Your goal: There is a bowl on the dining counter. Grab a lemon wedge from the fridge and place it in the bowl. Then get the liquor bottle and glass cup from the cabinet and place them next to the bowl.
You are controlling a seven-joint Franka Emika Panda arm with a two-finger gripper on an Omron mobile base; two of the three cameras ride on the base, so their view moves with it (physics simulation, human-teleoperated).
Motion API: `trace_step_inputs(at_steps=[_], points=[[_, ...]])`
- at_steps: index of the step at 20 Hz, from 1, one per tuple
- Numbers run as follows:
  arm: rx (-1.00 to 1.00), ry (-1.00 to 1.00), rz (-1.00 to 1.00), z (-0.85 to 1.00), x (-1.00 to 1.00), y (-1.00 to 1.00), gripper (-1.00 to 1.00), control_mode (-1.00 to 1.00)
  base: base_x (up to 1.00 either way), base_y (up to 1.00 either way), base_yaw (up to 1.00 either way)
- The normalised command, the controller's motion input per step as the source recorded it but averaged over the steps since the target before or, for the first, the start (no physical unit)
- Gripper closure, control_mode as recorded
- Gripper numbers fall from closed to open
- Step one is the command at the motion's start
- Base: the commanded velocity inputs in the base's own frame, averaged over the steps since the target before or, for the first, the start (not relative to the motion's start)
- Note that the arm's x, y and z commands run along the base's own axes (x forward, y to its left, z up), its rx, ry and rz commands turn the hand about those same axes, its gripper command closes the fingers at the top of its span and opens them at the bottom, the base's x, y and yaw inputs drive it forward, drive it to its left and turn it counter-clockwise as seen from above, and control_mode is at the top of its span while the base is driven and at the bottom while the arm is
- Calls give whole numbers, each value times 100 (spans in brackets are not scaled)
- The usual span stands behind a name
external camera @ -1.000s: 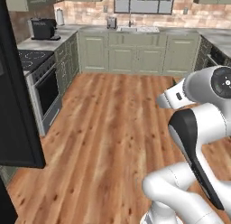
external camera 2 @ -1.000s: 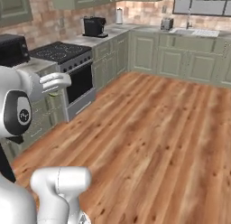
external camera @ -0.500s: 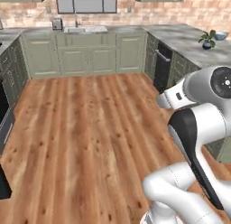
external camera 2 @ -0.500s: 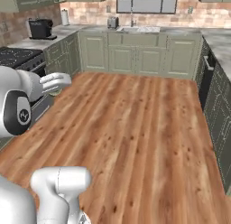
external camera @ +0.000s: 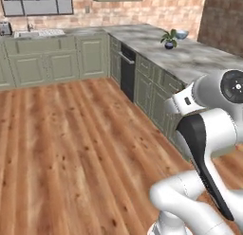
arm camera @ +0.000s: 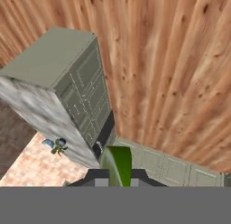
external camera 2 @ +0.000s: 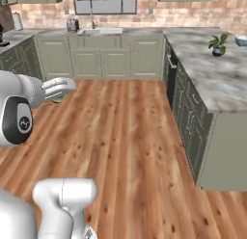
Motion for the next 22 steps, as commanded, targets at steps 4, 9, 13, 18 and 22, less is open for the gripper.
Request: trace_step_inputs(at_steps=[4,9,13,18,22], points=[[0,0,0,0,0,0,100,100,22,-100,-25],[0,0,0,0,0,0,100,100,45,-100,-25],[0,0,0,0,0,0,100,100,57,-100,-26],[0,0,0,0,0,0,100,100,62,-100,-25],[0,0,0,0,0,0,100,100,71,-100,-23]])
